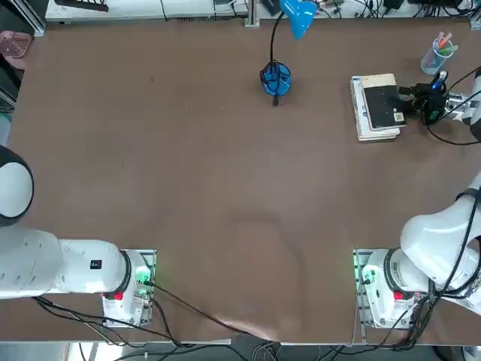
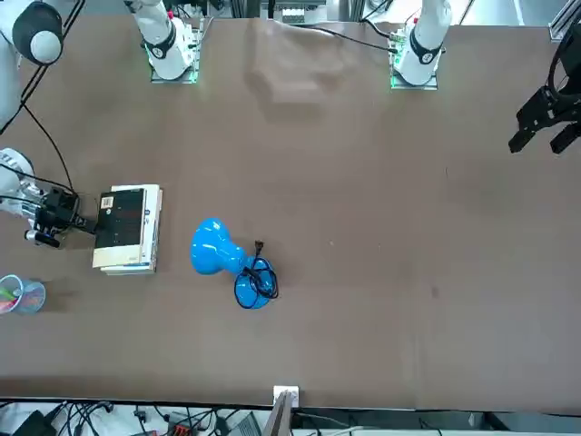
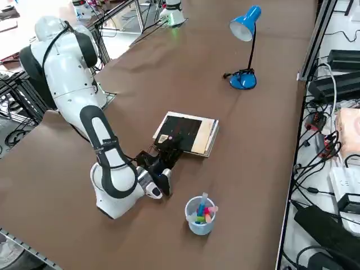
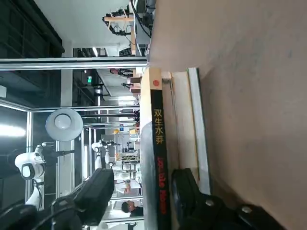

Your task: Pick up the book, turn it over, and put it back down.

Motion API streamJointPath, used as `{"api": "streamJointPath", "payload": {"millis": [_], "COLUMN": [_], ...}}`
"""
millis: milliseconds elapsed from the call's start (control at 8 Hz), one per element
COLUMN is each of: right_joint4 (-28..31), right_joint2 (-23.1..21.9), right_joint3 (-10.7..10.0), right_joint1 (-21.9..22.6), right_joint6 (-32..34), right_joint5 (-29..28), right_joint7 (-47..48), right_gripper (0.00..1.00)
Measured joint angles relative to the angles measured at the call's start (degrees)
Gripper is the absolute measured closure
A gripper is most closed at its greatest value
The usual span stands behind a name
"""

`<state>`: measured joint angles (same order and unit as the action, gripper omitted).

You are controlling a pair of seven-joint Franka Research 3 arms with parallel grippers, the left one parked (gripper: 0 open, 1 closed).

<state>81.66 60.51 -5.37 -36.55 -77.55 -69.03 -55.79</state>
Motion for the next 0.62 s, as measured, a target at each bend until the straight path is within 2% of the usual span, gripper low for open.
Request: {"api": "streamJointPath", "payload": {"millis": [125, 375, 625], "right_joint4": [-0.08, -0.22, -0.33], "right_joint2": [0.00, 0.00, 0.01], "right_joint3": [0.00, 0.00, 0.00], "right_joint1": [-0.03, -0.12, -0.16], "right_joint6": [0.25, 0.65, 1.34], "right_joint5": [0.00, 0.00, 0.00], "right_joint7": [0.00, 0.00, 0.00], "right_gripper": [0.31, 0.44, 0.50]}}
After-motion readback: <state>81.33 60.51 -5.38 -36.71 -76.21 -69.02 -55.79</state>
